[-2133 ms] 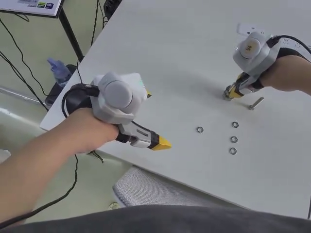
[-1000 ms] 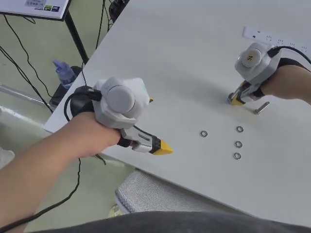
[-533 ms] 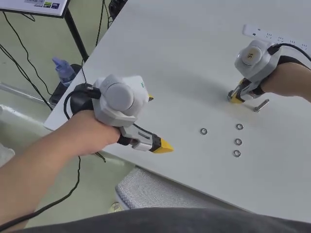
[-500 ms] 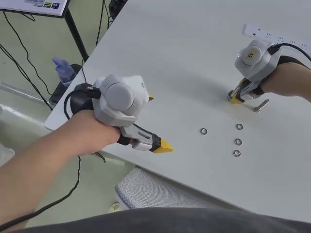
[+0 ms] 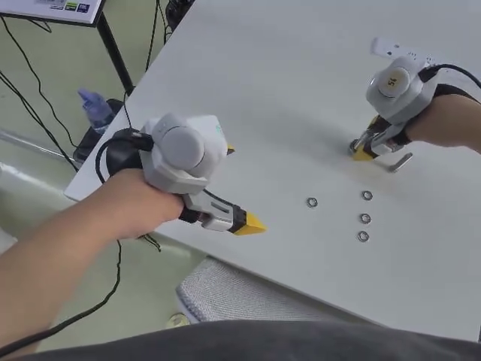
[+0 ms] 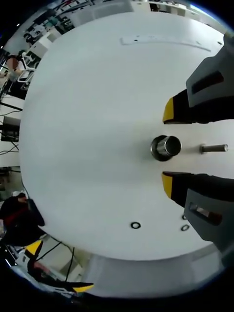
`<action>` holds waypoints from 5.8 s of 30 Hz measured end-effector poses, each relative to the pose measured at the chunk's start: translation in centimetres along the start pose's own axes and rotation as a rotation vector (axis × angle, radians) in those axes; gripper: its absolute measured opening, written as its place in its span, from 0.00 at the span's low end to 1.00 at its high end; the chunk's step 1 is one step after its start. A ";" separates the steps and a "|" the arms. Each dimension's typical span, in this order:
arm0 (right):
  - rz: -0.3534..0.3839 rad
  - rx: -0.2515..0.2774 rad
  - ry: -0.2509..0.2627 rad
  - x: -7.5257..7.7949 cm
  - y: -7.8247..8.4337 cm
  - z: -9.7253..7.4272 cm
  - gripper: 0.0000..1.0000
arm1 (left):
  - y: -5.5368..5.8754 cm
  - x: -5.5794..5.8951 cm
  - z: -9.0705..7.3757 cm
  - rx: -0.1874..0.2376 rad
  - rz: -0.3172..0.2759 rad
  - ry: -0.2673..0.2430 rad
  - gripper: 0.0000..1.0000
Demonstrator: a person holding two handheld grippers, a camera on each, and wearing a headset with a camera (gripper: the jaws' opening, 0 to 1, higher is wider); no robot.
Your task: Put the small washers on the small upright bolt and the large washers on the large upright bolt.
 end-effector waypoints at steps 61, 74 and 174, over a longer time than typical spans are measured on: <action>0.024 0.042 -0.043 -7.5 5.4 -5.3 0.31 | -1.5 0.9 -1.8 0.011 0.051 -0.027 0.86; 0.043 0.033 -0.031 -8.1 6.0 -3.1 0.31 | -1.8 1.1 -1.7 0.017 0.061 -0.022 0.85; 0.178 0.012 0.085 -1.5 8.2 -7.2 0.13 | -2.4 0.4 0.4 0.028 0.064 0.005 0.81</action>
Point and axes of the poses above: the centre of the closed fingertips' face, and the gripper's own axes: z roughly forward along the fingers, x roughly to its right, y roughly out of its underside, the point moved 8 cm from there along -z, roughly backward along the fingers, and after that the axes turned 14 degrees about z, right-handed, at the moved point
